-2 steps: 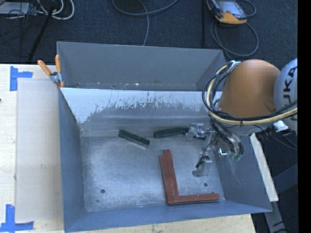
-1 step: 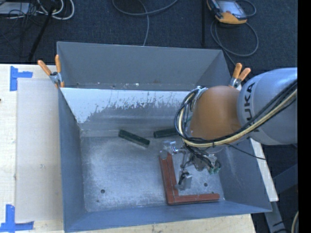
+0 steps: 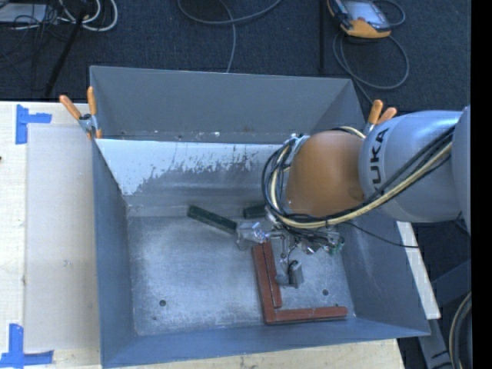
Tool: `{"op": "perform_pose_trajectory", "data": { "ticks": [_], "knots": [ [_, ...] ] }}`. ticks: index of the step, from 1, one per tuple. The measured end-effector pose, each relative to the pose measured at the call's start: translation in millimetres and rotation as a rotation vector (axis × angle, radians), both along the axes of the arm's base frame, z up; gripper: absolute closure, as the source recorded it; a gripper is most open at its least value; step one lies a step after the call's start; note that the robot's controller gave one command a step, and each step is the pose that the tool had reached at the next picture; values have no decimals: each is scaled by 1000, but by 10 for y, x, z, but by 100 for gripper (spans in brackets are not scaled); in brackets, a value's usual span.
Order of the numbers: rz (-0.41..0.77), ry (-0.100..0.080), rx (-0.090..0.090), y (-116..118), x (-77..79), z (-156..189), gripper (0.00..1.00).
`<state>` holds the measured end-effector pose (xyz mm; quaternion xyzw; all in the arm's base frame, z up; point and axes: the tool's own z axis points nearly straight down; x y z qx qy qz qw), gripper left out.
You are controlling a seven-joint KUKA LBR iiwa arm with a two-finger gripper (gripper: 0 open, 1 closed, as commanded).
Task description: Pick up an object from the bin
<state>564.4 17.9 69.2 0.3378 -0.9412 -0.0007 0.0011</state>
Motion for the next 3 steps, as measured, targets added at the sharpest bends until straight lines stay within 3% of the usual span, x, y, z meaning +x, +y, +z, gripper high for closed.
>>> {"op": "perform_pose_trajectory", "data": {
  "ticks": [1,2,3],
  "knots": [
    [273,0,1,-44,-144,-3,0],
    [270,-1,2,-45,-141,-1,100],
    [269,-1,2,-47,-141,-1,0]
  ]
}}
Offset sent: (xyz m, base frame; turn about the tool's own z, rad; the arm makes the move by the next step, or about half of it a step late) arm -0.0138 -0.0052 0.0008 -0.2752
